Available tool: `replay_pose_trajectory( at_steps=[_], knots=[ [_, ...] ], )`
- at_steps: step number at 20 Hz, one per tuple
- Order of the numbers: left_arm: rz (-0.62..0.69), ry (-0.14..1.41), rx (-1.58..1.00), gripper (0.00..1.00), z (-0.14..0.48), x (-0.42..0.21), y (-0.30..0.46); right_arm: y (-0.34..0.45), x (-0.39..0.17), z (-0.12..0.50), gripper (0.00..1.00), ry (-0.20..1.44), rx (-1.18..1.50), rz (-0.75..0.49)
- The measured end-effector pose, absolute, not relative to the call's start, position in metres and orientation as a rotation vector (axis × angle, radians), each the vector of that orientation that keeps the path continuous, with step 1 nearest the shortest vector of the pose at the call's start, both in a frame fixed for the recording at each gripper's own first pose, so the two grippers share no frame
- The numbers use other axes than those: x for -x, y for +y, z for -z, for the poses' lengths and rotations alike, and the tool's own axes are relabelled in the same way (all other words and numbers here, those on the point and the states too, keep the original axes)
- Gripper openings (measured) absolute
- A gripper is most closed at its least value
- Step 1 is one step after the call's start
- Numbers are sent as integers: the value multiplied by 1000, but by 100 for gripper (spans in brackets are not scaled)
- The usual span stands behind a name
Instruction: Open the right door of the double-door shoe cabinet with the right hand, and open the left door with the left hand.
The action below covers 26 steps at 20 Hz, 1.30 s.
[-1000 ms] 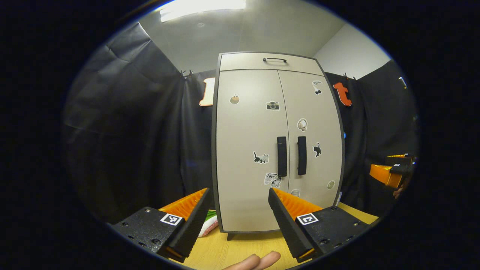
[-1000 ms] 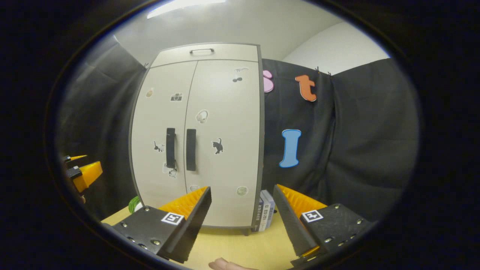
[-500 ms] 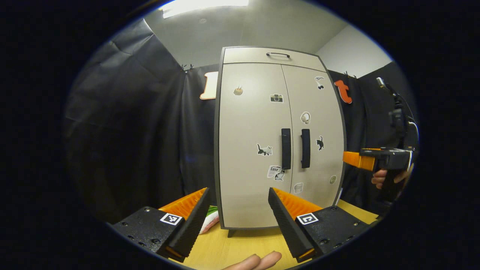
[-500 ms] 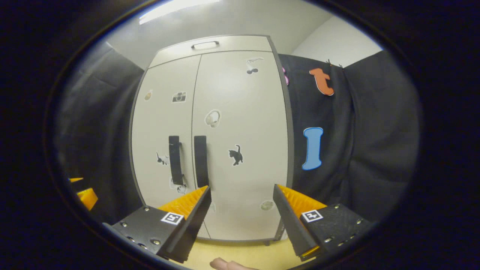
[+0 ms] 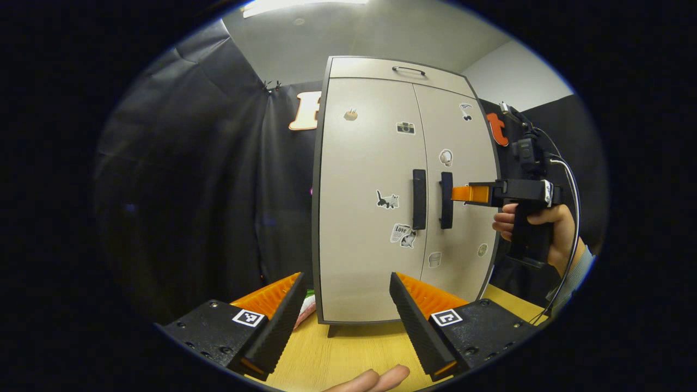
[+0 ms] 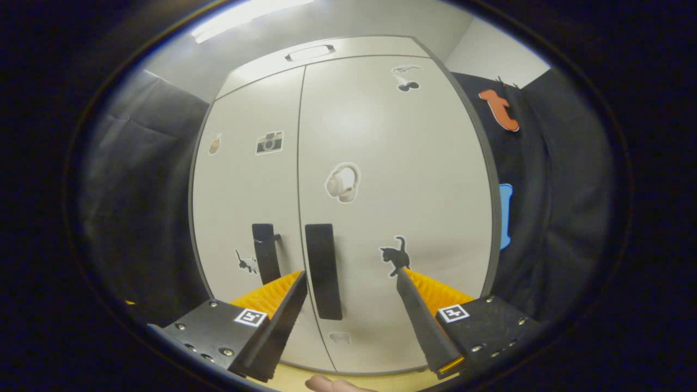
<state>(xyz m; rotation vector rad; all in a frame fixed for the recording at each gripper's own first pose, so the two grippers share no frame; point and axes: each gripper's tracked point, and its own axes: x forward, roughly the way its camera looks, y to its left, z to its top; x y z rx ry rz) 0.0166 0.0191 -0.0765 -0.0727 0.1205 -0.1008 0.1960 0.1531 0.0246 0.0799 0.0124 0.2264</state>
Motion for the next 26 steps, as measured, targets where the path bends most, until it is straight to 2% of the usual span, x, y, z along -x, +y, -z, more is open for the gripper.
replay_pose_trajectory(
  at_steps=[3, 4, 7, 8, 9, 11, 13, 16, 17, 18, 19, 21, 23, 25, 26],
  knots=[
    [111, 129, 80, 95, 88, -25, 20, 164, -212, -21, 98, 30, -56, -211],
    [119, 135, 88, 95, 93, -27, 19, 166, -218, -18, 94, 39, -52, -200],
    [137, 147, 107, 96, 102, -32, 17, 170, -229, -12, 94, 62, -31, -166],
    [137, 152, 107, 96, 105, -35, 18, 172, -231, -11, 98, 67, -34, -164],
    [139, 151, 109, 96, 106, -36, 17, 175, -234, -9, 98, 74, -37, -163],
    [148, 137, 105, 96, 107, -35, 16, 178, -235, -8, 85, 78, -53, -158],
    [149, 137, 123, 96, 114, -33, 17, 177, -238, -7, 64, 75, -67, -144],
    [180, 152, 162, 95, 122, -30, 12, 178, -238, -8, 58, 70, -71, -143],
    [185, 149, 159, 95, 124, -32, 12, 178, -238, -10, 61, 74, -87, -139],
    [180, 146, 156, 95, 124, -34, 15, 178, -238, -9, 58, 78, -81, -132],
    [173, 146, 153, 95, 125, -36, 18, 193, -243, -8, 47, 74, -84, -190],
    [154, 143, 153, 95, 126, -39, 25, 189, -238, -8, 24, 79, -37, -159],
    [142, 143, 141, 95, 126, -41, 29, 191, -237, -8, 16, 83, -60, -170],
    [138, 140, 131, 93, 124, -42, 30, 188, -234, -10, 16, 80, -79, -180],
    [135, 138, 126, 96, 123, -42, 30, 189, -233, -9, 15, 82, -91, -174]
  ],
)
